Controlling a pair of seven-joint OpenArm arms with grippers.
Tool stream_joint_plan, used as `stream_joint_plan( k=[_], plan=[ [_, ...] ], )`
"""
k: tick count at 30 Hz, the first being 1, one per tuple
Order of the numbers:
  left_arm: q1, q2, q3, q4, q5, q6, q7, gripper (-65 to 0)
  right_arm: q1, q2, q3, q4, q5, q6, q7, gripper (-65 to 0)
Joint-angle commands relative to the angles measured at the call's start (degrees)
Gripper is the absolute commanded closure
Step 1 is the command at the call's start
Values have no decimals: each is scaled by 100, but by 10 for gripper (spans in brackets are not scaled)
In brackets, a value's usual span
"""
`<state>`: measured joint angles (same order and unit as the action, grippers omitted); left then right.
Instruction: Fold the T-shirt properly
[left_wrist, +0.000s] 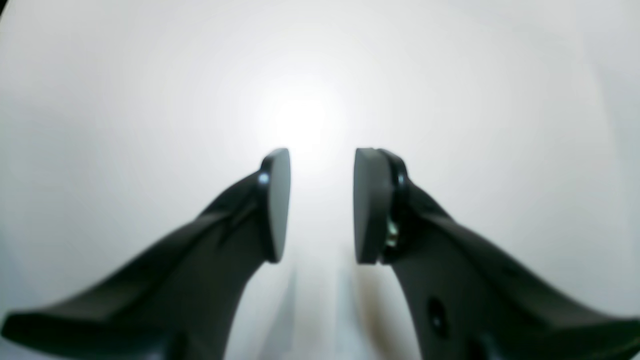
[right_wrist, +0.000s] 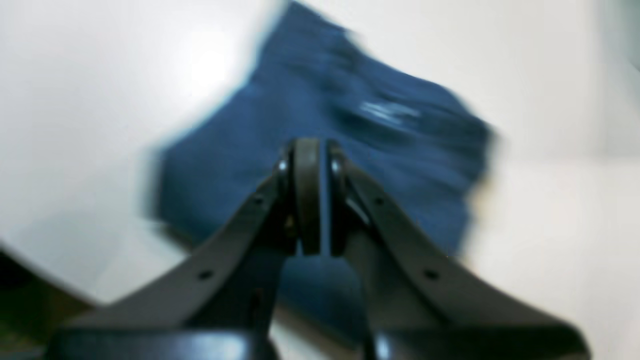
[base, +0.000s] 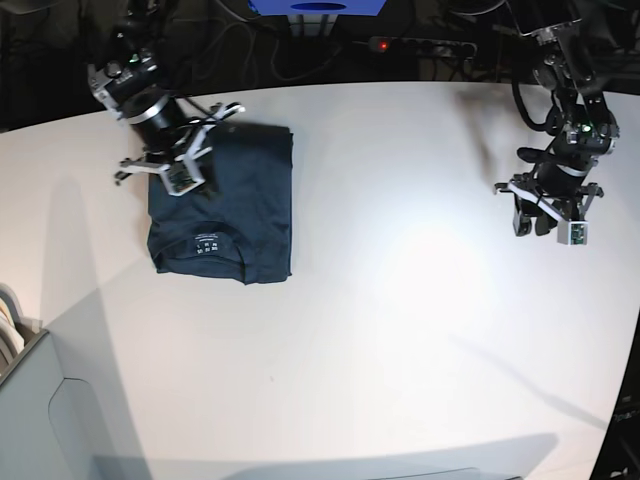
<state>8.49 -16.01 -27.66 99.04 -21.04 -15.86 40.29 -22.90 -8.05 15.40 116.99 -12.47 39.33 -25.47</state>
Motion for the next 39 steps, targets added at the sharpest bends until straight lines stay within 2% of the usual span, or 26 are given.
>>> stream_joint_plan(
  k=[1,5,11,13,18,21,26,32,36,39],
  plan=[
    [8,-82,-34,166,-46,8,-130,-199,-36,10,-155,59,91,67,143,0],
    [140,-82,-43,192,-46,8,-130,-199,-115,10,-735,-415,91,67,178,0],
    [333,-82,-43,219,-55,16,-130,-199,254,54,-797,-1664,91,67,205,0],
    [404,-82,-52,219,-55,16,-139,-199,272,177,-815,-1866,91,67,284,0],
    [518,-21,-201,219,-55,16,-148,-199,35,194,-815,-1602,91,67,583,0],
    [518,155,-421,219,-55,8,-130,-199,-124,194,-788,-873,91,67,556,0],
    [518,190,-526,219,-55,8,-130,-199,-291,291,-437,-29,82,67,547,0],
    [518,190,-526,227,-55,8,-130,-199,-247,388,-15,-820,82,67,600,0],
    [527,199,-526,315,-55,8,-130,-199,-45,485,29,-1532,91,67,609,0],
    [632,199,-526,438,-55,8,-130,-199,-1,485,29,-1602,91,67,618,0]
  ],
)
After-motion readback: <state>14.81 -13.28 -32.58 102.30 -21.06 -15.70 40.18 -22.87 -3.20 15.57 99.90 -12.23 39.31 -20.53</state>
